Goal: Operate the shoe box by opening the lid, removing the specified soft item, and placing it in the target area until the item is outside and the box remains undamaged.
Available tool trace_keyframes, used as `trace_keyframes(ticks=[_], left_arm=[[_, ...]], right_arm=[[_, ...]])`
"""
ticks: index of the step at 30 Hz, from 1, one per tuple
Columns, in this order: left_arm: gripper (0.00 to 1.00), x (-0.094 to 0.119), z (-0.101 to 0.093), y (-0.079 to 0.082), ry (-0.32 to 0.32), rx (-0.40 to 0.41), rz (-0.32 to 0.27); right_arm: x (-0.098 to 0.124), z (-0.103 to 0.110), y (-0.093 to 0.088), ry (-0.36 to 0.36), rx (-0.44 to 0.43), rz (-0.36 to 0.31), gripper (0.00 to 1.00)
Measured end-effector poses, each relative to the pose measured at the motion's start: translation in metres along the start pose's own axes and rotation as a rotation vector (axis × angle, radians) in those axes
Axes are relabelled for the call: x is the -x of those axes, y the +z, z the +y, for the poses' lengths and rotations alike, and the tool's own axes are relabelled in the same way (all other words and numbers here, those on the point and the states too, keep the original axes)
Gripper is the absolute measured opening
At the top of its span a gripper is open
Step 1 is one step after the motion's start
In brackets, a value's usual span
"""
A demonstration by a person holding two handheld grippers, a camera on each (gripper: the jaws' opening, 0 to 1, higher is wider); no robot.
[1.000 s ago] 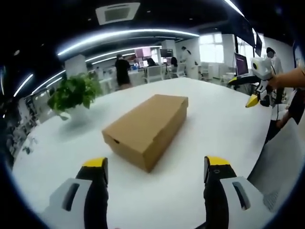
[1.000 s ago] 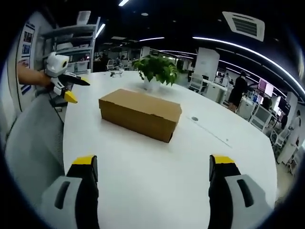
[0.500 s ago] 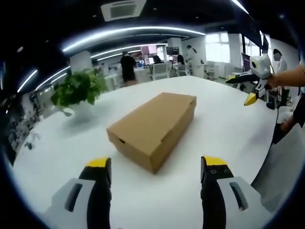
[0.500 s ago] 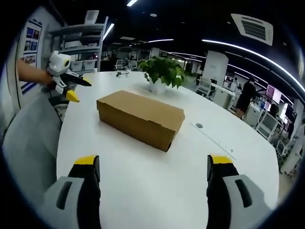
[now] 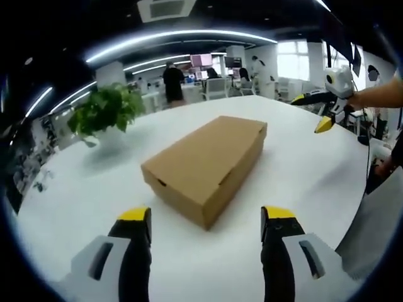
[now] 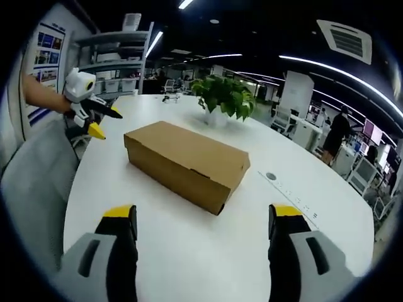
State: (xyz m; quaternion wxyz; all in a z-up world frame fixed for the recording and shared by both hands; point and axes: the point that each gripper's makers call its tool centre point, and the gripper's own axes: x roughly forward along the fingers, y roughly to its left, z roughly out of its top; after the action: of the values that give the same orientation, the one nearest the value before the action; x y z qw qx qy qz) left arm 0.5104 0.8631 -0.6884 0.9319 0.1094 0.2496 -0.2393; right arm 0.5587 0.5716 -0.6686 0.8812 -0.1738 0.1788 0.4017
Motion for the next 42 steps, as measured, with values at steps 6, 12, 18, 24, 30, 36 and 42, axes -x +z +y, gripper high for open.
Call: trace_keyframes(ticks=[6,12,18,24,30,36,42], left_arm=[[0.66,-0.009,0.001,-0.002,0.0,0.013,0.016],[0.62,-0.02,0.003,-0.003,0.0,0.017,0.026],[0.57,-0.032,0.002,-0.002,-0.003,0.021,0.036],[0.54,-0.041,0.004,-0.002,0.003,0.033,0.046],[0.52,-0.048,0.007,-0.002,0.019,0.059,0.048],[0.51,-0.053,0.006,-0.003,0.029,0.079,0.052],[0.5,-0.057,0.004,-0.004,0.034,0.088,0.056]], right_arm=[[-0.014,-0.007,0.002,0.011,-0.006,-0.009,0.75],[-0.027,-0.016,0.007,0.011,-0.029,-0.028,0.68],[-0.039,-0.025,0.009,0.005,-0.046,-0.033,0.62],[-0.05,-0.03,0.005,0.008,-0.048,-0.019,0.57],[-0.064,-0.031,0.001,0.029,-0.047,0.002,0.52],[-0.082,-0.029,-0.002,0.066,-0.047,0.022,0.5],[-0.094,-0.032,-0.004,0.086,-0.046,0.032,0.48]])
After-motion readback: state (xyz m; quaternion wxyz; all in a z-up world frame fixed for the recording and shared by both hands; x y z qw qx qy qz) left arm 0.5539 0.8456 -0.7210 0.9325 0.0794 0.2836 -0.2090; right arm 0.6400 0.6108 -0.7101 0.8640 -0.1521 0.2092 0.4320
